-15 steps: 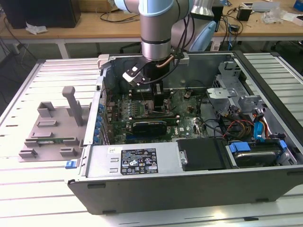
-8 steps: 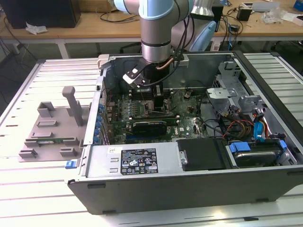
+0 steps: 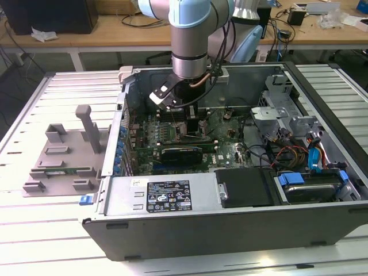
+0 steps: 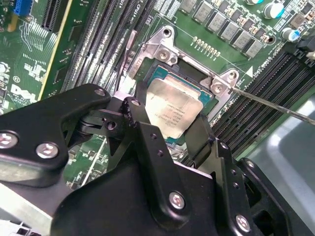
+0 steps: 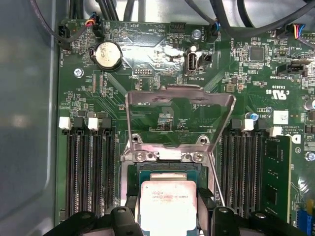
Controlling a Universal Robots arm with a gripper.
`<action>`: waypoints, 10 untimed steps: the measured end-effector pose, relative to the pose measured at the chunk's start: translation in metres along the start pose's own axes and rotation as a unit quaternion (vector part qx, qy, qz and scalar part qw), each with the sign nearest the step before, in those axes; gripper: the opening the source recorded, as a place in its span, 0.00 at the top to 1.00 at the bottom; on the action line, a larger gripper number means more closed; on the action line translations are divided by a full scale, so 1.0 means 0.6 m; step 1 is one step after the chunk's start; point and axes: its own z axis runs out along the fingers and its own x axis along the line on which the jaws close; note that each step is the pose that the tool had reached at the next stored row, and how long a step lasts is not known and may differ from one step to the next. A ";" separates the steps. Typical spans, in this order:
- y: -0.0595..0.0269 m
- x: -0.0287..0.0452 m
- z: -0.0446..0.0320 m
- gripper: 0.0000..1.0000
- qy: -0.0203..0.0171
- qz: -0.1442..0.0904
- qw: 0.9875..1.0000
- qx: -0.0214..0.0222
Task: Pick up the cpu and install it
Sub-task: 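Place the cpu into insertion slot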
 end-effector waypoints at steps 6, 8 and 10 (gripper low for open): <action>0.000 -0.001 0.002 0.45 0.000 0.004 1.000 0.000; 0.000 -0.001 0.002 0.45 0.000 0.004 1.000 0.000; 0.000 -0.001 0.003 0.45 0.000 0.004 1.000 0.000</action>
